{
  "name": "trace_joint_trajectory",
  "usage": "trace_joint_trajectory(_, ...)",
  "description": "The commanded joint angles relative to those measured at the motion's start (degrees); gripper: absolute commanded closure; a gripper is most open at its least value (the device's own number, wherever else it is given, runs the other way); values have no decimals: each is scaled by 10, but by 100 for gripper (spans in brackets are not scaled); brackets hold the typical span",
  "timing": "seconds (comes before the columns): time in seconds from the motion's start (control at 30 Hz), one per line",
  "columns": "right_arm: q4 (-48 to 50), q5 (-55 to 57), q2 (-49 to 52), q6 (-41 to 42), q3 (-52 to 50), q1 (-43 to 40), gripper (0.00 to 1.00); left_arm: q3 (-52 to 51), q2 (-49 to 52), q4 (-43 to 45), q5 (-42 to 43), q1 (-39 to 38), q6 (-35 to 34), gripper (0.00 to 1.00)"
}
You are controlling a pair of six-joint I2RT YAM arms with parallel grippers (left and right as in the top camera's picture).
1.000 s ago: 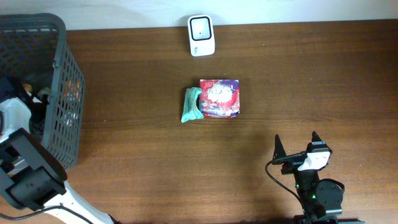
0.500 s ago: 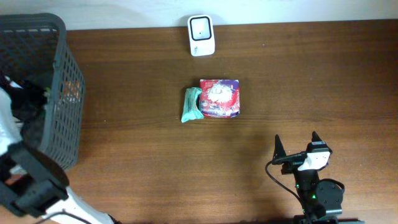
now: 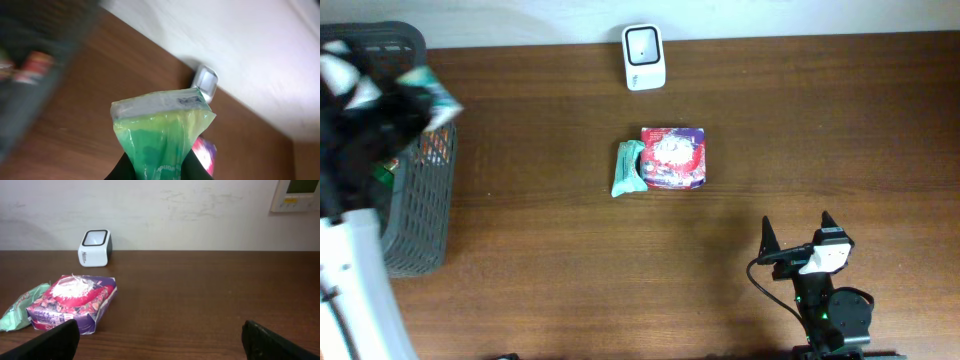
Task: Scan the item barcode
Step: 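Carry the teal tissue pack to the scanner and release it left of the green pack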
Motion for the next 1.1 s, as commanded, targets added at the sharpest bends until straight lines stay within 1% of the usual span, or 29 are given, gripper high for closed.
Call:
trace_joint_trajectory(0.0,-2,5,-3,6,-4,2,1,-3,34,-1,-60,-113,3,95)
trace_joint_trajectory(0.07,-2,5,-3,6,-4,2,1,-3,69,2,-94,-182,3,95)
trace_joint_trajectory(0.17,-2,5,-3,6,-4,2,2,-3,134,13,-147,-259,3,94)
trace_joint_trajectory(0.23,-2,5,-3,6,-4,2,1,-3,177,17,-184,-290,3,91)
trace_joint_trajectory(0.3,-2,5,-3,6,-4,2,2,-3,218,21,-187,-307,3,90)
trace_joint_trajectory(0.47,-2,5,-3,6,-4,2,2,-3,307,28,-187,-318,3,90)
trace_joint_trajectory(0.63,-2,5,-3,6,-4,2,1,-3,377,34,-187,-318,69,90)
trace_joint_trajectory(0.7,-2,5,-3,6,-4,2,1,-3,400,34,-186,-318,90,89)
trace_joint_trajectory(0.73,-2,5,-3,6,-4,2,1,-3,412,33,-186,-318,96,86)
trace_joint_trajectory(0.77,-2,5,-3,6,-4,2,1,-3,421,31,-186,-318,96,84)
trace_joint_trajectory(0.9,-2,5,-3,6,-4,2,1,-4,438,30,-180,-322,96,83)
trace_joint_trajectory(0.93,-2,5,-3,6,-4,2,2,-4,438,30,-180,-325,96,82)
trace_joint_trajectory(0.97,-2,5,-3,6,-4,2,1,-4,438,29,-180,-330,96,75)
trace_joint_trajectory(1.07,-2,5,-3,6,-4,2,2,-4,438,29,-181,-338,95,64)
